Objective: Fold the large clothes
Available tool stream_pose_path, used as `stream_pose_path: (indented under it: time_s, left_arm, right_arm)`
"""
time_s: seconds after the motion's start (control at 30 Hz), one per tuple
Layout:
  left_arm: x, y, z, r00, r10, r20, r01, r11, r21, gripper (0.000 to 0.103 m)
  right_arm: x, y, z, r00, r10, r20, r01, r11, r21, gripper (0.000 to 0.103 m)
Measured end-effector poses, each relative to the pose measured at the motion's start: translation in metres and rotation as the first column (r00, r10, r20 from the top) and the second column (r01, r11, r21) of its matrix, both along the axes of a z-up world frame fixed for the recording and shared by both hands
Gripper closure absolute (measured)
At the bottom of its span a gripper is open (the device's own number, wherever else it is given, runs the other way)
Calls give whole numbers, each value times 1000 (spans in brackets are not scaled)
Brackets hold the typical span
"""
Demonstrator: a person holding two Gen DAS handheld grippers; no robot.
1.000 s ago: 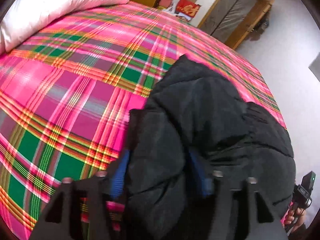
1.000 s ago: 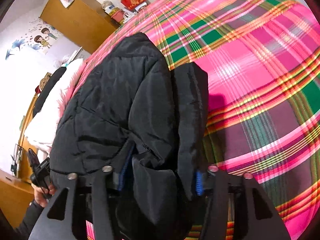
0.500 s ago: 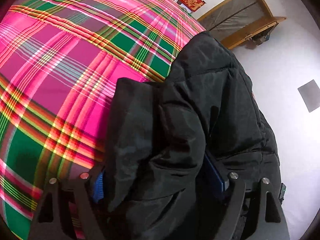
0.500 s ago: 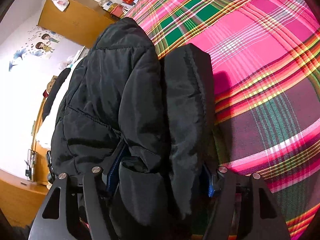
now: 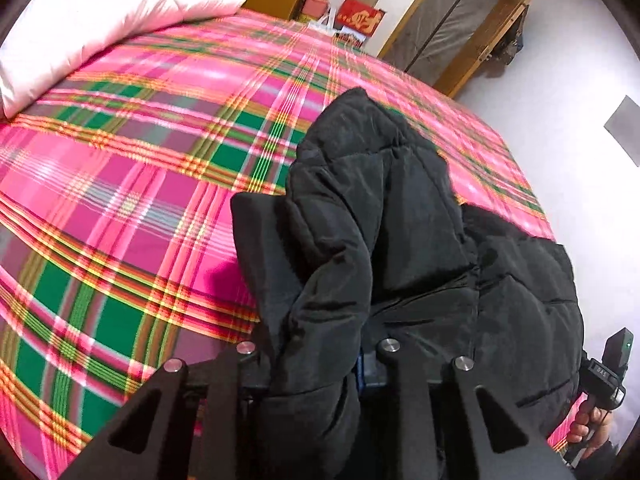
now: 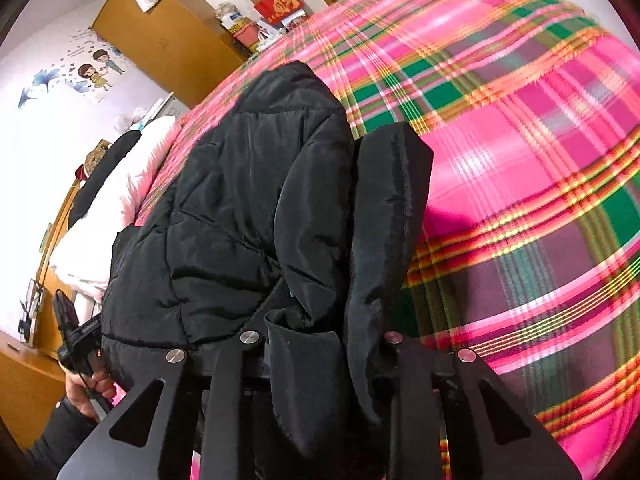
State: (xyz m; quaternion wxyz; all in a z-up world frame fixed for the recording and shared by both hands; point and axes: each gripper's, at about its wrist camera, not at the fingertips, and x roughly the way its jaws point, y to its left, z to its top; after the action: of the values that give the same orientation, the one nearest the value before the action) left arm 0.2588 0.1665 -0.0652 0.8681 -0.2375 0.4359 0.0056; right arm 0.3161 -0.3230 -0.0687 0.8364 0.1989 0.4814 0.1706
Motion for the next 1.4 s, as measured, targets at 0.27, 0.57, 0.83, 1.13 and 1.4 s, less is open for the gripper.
stream_pose_path:
  time_s: [0.27,0.57,0.83,1.13,1.4]
  left_arm:
    - [-17,3,42,997,-7,76,7,1000,6,78]
    - [-33,7,77,990,-12,143,11,1000,11,78]
    - [-29,13,92,985,-23,172,18,999,28,78]
    - [-1,56,103,979,-5,202,-5,999,48,78]
    - [37,108,104,975,21,220,-42,995,91,78]
  right_arm:
    - [-10,2,30,999,11,45,-11,1000,-3,79]
    - [-16,4,57,995,19,98,-20,1000,14,79]
    - [-7,13,65,993,25,118,-28,999,29,79]
    - [32,56,67,990,42,136,-50,997,57,79]
    - [80,109,51,988,79,130,-90,993,78,79]
